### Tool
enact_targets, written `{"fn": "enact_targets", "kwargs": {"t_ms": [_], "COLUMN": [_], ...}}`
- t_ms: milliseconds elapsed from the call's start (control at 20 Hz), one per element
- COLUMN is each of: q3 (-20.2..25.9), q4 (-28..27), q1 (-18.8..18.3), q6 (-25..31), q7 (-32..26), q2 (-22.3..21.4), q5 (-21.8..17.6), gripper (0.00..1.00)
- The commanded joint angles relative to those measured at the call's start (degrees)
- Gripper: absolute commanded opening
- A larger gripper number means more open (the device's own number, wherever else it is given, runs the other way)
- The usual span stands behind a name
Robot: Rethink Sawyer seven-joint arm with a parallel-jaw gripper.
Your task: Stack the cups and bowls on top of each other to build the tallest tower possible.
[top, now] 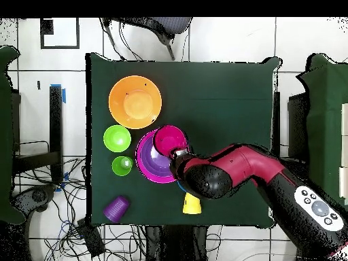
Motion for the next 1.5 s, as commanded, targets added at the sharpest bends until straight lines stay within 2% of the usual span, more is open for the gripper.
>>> {"fn": "enact_targets", "kwargs": {"t_ms": [50, 200, 400, 700, 950, 1500], "q3": [-5.6, -3.0, 0.1, -2.2, 0.4, 1.2], "q4": [2.7, 4.8, 6.4, 7.3, 9.6, 9.4], "q1": [2.0, 0.2, -2.1, -1.8, -2.8, -3.0], "q6": [6.3, 4.9, 2.3, 1.8, -1.4, -7.2], "q7": [-6.7, -6.6, -7.3, -7.4, -4.9, -4.0], "q2": [2.1, 0.4, 1.2, 3.1, 2.4, 6.5], "q5": [-4.9, -3.3, -2.6, -5.9, -5.5, -7.4], "gripper": [0.00, 0.00, 0.00, 0.00, 0.00, 0.00]}}
